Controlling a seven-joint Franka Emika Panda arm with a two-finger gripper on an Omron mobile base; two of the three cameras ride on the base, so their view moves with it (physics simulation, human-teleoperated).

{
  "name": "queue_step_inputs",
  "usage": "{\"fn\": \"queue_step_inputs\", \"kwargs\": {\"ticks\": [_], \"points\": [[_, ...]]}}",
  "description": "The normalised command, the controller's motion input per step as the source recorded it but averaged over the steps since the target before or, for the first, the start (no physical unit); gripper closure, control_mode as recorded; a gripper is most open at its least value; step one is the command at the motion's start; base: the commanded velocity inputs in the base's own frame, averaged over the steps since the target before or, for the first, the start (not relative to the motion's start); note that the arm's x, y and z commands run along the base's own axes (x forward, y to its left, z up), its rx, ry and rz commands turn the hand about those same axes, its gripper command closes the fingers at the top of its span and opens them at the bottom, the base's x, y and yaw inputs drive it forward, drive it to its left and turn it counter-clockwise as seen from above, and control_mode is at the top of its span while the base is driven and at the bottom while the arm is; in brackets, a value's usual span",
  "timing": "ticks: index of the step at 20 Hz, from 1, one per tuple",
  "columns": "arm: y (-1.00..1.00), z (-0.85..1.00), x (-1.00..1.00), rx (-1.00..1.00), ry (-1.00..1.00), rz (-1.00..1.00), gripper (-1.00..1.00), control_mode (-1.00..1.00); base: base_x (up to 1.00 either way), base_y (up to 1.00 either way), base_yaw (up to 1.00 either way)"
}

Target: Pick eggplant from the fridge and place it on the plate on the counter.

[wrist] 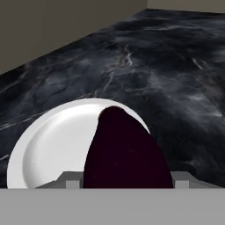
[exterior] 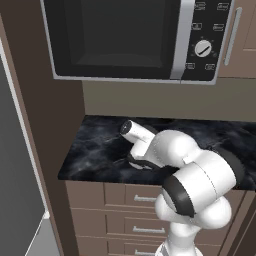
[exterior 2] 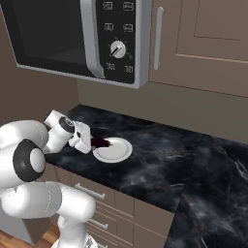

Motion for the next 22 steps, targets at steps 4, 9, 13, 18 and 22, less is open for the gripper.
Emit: {"fn": "queue_step_inputs", "kwargs": {"ticks": [4,9,13,18,22], "points": [[-0.07,-0.26,0.24,0.0,0.0,-0.04,1.0,-1.0,0.0,0.0,0.0],[-0.11,-0.16,0.29,0.01,0.0,-0.03,1.0,-1.0,0.0,0.0,0.0],[-0.1,-0.19,0.3,0.0,0.0,-0.02,1.0,-1.0,0.0,0.0,0.0],[-0.07,-0.29,0.29,0.0,0.0,-0.02,1.0,-1.0,0.0,0.0,0.0],[-0.09,-0.29,0.3,0.0,0.0,-0.02,1.0,-1.0,0.0,0.0,0.0]]}}
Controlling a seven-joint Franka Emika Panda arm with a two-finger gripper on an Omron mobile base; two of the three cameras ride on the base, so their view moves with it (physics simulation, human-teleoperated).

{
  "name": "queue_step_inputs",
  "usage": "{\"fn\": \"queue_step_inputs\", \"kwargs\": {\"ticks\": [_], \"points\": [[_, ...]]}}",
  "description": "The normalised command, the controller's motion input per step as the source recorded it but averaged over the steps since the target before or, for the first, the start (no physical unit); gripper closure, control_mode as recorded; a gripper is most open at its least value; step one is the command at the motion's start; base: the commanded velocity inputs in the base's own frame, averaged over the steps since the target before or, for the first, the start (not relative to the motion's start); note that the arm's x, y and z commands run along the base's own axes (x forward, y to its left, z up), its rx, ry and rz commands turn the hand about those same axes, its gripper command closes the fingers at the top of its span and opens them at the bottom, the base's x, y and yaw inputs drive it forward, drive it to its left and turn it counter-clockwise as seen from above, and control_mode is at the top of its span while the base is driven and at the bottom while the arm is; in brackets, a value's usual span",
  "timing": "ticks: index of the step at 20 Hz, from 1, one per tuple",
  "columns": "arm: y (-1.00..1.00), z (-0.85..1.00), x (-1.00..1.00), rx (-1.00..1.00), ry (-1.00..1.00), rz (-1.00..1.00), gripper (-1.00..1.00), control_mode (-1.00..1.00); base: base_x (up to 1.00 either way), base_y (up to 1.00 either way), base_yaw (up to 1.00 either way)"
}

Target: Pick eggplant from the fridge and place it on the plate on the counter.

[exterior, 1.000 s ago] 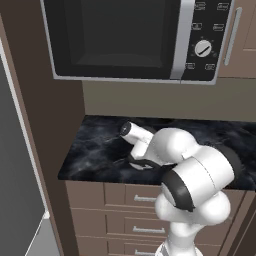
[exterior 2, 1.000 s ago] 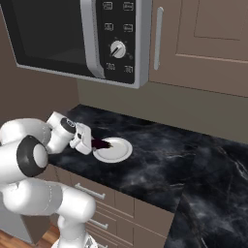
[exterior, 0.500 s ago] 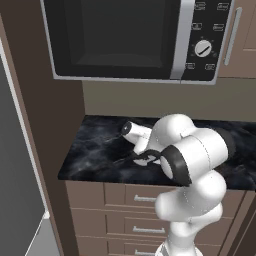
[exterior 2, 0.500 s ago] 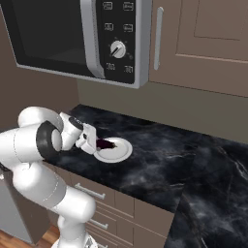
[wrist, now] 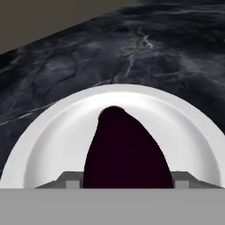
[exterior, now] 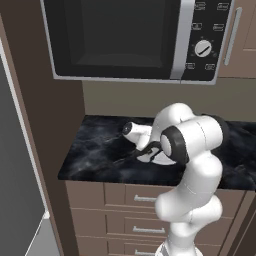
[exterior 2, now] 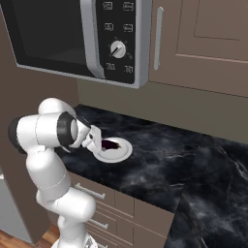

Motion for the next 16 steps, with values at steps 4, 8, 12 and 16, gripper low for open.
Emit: {"fn": "queue_step_inputs", "kwargs": {"ticks": [4,8,12,16], "points": [[-0.12,-0.25,0.24,0.0,0.0,-0.02,1.0,-1.0,0.0,0.0,0.0],[-0.13,-0.23,0.16,0.0,0.0,-0.01,1.0,-1.0,0.0,0.0,0.0],[-0.11,-0.23,0.03,0.0,0.0,-0.01,1.0,-1.0,0.0,0.0,0.0],[-0.06,-0.14,0.0,0.0,0.0,0.0,-1.0,-1.0,0.0,0.0,0.0]]}}
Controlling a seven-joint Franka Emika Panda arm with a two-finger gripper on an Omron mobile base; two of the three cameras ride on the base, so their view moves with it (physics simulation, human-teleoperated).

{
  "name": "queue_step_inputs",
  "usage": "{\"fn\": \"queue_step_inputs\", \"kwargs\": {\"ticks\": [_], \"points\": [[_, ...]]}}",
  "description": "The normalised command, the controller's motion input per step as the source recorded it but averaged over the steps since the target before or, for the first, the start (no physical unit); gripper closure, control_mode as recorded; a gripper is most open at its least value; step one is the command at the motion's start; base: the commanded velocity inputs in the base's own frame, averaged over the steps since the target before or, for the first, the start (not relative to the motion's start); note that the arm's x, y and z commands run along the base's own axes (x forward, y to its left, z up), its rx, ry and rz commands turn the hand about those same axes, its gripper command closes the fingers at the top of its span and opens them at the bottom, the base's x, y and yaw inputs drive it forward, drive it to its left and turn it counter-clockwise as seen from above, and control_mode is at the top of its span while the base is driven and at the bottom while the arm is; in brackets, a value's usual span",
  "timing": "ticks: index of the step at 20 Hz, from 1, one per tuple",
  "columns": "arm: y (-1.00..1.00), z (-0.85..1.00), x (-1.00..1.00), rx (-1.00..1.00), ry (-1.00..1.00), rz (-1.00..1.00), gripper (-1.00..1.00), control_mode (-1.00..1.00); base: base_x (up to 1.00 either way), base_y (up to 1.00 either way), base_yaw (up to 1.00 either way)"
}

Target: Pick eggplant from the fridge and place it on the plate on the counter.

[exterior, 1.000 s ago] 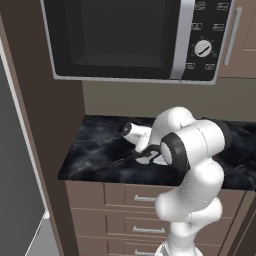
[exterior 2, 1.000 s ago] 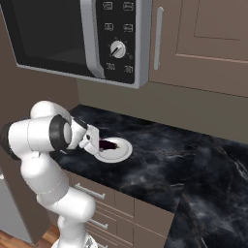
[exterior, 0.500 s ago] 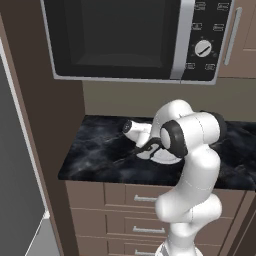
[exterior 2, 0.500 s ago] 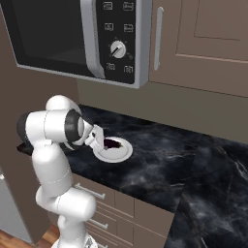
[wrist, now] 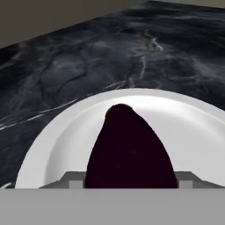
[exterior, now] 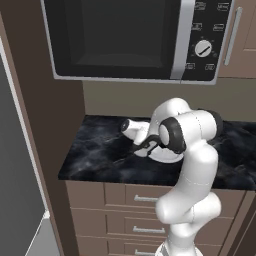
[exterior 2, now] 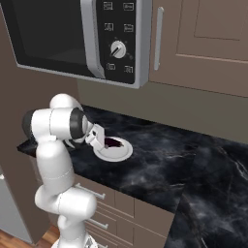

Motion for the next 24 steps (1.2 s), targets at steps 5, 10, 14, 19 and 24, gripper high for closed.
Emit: {"fn": "queue_step_inputs", "kwargs": {"ticks": [5,10,14,19,24], "points": [[-0.27,0.0,-0.09,0.06,-0.05,0.0,-1.0,-1.0,0.0,0.0,0.0],[-0.33,0.04,-0.31,0.1,-0.14,0.0,-1.0,-1.0,0.0,0.0,0.0],[-0.28,0.09,-0.5,0.09,-0.18,0.0,-1.0,-1.0,0.0,0.0,0.0],[-0.12,0.41,-0.44,0.12,-0.2,0.0,-1.0,-1.0,0.0,0.0,0.0],[0.05,0.68,-0.46,0.11,-0.2,0.0,-1.0,-1.0,0.0,0.0,0.0]]}}
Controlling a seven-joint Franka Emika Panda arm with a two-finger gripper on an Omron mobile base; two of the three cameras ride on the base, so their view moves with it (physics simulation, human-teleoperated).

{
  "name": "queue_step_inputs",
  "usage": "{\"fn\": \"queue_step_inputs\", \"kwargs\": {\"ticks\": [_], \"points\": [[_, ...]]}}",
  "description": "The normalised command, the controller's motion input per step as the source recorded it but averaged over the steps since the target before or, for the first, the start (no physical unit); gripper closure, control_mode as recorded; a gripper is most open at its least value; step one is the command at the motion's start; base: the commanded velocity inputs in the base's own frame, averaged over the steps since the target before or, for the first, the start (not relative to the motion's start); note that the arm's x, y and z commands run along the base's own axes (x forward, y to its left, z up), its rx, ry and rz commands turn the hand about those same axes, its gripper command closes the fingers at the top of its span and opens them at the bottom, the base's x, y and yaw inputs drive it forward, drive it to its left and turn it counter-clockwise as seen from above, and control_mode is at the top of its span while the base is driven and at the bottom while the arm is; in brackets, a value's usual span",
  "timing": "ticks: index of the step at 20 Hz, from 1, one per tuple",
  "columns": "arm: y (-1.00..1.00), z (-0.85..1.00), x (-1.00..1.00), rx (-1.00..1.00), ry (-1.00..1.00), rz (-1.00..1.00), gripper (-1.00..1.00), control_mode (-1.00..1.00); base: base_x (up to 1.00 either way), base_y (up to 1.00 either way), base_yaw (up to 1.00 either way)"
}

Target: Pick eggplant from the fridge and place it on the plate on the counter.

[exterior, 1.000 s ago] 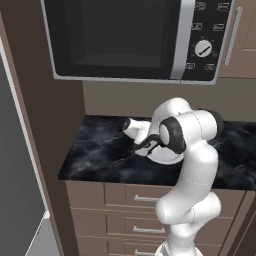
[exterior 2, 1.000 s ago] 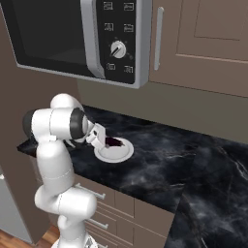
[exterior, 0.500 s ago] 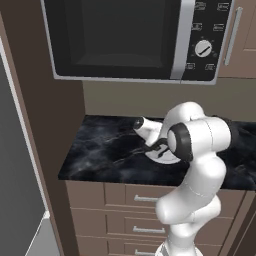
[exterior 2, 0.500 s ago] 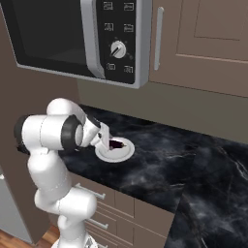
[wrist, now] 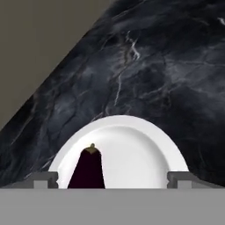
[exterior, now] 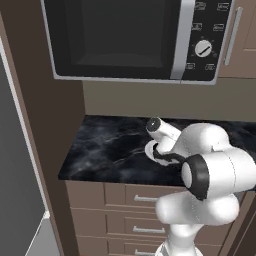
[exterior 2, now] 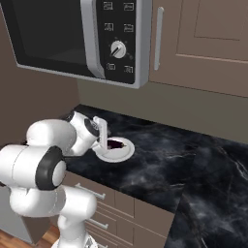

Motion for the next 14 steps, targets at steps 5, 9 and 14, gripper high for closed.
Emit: {"fn": "queue_step_inputs", "kwargs": {"ticks": [5,9,14], "points": [[0.22,0.88,-0.49,0.05,0.02,0.06,-1.0,-1.0,0.0,0.0,0.0],[0.32,0.81,-0.58,0.0,0.15,0.2,-1.0,-1.0,0.0,0.0,0.0],[0.4,0.88,-0.57,0.0,0.25,0.25,-1.0,-1.0,0.0,0.0,0.0]]}}
